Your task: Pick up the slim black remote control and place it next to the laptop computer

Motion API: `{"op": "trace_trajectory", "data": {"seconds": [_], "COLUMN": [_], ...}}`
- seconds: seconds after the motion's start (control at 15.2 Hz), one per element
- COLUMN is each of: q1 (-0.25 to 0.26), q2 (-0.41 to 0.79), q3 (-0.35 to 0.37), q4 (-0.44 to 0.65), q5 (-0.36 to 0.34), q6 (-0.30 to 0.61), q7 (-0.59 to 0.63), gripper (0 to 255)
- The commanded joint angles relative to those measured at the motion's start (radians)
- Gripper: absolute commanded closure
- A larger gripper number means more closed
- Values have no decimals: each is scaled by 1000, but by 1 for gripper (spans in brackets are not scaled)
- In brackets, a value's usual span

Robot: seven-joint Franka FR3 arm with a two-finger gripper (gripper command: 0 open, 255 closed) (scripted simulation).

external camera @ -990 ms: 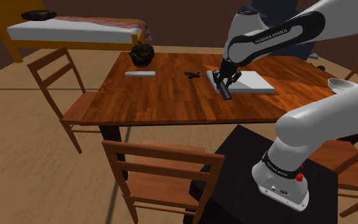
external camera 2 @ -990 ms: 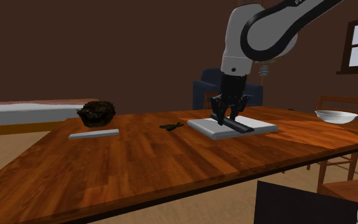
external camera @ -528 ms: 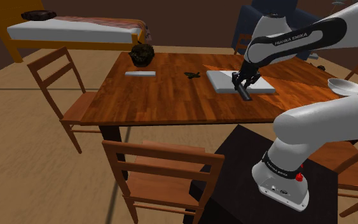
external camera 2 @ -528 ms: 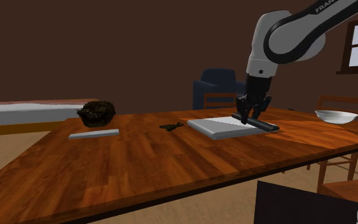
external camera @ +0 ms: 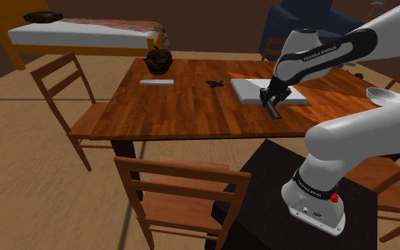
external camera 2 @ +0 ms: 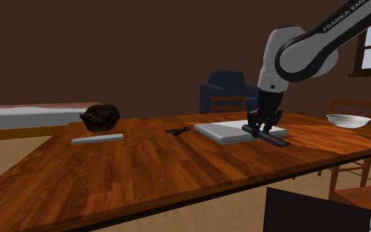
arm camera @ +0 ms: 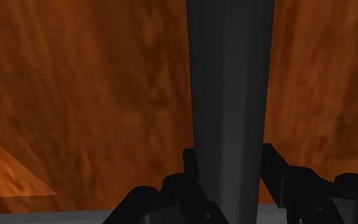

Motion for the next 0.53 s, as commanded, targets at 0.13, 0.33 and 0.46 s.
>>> {"op": "trace_trajectory", "data": {"seconds": [0.13,0.33,0.46], "q1": [-7,-14,-20], "q2": [46,88,119], "q3": [0,0,1], "q4": [-32,-52,-63], "q5": [-12,-22,-29], "q6": [79,141,183], "q7": [10,18,24], "gripper": [255,255,255]}}
